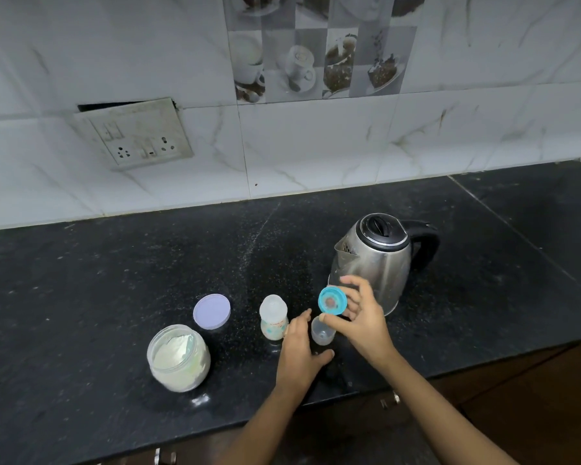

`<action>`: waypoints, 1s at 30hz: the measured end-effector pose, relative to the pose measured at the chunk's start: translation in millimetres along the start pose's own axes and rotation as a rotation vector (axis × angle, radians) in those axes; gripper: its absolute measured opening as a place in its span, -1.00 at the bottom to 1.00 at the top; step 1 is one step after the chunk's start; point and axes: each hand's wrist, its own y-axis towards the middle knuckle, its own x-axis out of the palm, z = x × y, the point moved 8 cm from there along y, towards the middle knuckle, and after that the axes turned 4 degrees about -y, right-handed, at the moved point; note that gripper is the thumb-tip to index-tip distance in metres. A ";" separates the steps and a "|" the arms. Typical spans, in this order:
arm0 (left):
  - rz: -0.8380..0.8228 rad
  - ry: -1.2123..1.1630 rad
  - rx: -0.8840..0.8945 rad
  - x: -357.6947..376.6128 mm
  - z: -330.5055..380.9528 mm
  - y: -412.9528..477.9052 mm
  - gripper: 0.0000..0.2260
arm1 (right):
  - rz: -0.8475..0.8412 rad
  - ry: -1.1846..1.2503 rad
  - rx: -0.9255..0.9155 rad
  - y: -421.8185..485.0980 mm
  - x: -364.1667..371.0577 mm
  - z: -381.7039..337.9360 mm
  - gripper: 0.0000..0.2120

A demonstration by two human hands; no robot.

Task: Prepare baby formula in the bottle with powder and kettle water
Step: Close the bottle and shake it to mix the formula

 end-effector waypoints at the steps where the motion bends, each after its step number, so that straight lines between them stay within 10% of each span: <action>1: 0.007 0.002 0.003 -3.0 0.6 -3.2 -0.27 | -0.002 -0.004 0.004 3.9 -0.1 -8.1 -0.38; 9: 0.551 -0.126 -0.008 -85.4 -7.1 -32.2 -0.42 | -0.361 -0.540 -0.230 38.8 45.1 -59.3 -0.42; 17: 0.080 -0.272 -0.126 -79.7 -42.2 7.3 -0.31 | -0.740 -1.041 -0.414 55.2 123.7 -70.1 -0.54; 30: 0.087 -0.237 -0.122 -83.3 -54.1 11.0 -0.59 | -0.947 -1.024 -0.525 39.8 147.5 -59.5 -0.64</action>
